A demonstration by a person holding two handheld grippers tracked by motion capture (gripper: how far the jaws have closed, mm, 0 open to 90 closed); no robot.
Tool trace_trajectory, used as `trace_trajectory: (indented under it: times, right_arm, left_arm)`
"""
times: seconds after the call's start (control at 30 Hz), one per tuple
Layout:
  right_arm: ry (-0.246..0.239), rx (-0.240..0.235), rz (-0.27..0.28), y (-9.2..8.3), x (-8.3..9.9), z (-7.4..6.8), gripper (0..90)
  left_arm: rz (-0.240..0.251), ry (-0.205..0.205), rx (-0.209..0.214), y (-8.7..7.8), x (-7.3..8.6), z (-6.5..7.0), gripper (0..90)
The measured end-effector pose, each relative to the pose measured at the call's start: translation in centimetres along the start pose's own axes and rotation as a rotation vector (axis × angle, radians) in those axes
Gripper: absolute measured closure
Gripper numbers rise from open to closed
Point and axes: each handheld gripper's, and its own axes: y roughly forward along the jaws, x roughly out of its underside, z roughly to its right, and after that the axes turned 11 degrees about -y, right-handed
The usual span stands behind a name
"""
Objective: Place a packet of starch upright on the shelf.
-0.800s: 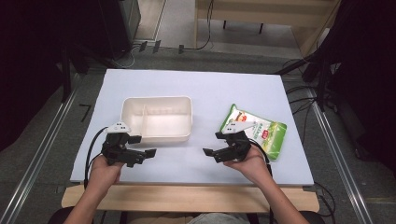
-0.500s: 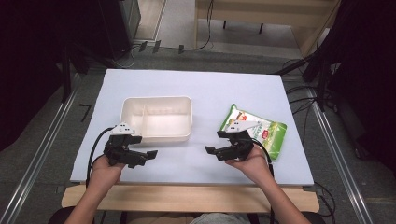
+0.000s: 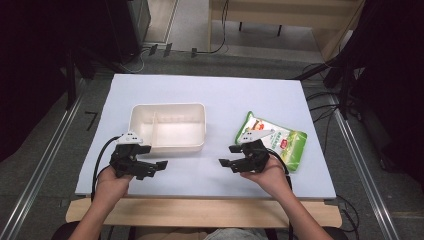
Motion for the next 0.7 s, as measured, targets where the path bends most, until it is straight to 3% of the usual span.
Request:
trace_trajectory:
  times: [0.07,0.2,0.37,0.4,0.53,0.7]
  right_arm:
    - [0.006,0.002,-0.001,-0.11,0.03,0.07,36.2]
    - [0.02,0.0,0.011,-0.35,0.05,0.19,35.6]
    - [0.001,0.007,0.004,-0.37,0.03,0.07,35.1]
    - [-0.011,0.011,-0.001,-0.33,0.02,-0.01,35.1]
    - [-0.009,0.006,-0.003,-0.42,0.04,0.0,36.3]
    - [-0.005,0.014,0.007,-0.98,0.13,0.29,38.7]
  left_arm:
    - [-0.008,0.002,0.026,-0.05,-0.01,-0.07,14.7]
    - [-0.01,0.0,0.016,-0.03,-0.01,-0.07,14.7]
    - [-0.007,-0.002,0.02,-0.15,-0.03,-0.17,14.7]
    - [-0.002,-0.006,0.04,-0.26,-0.05,-0.22,14.7]
    - [-0.002,-0.003,0.049,-0.37,0.0,-0.29,14.7]
    - [0.003,0.001,0.031,-0.48,0.01,-0.32,14.7]
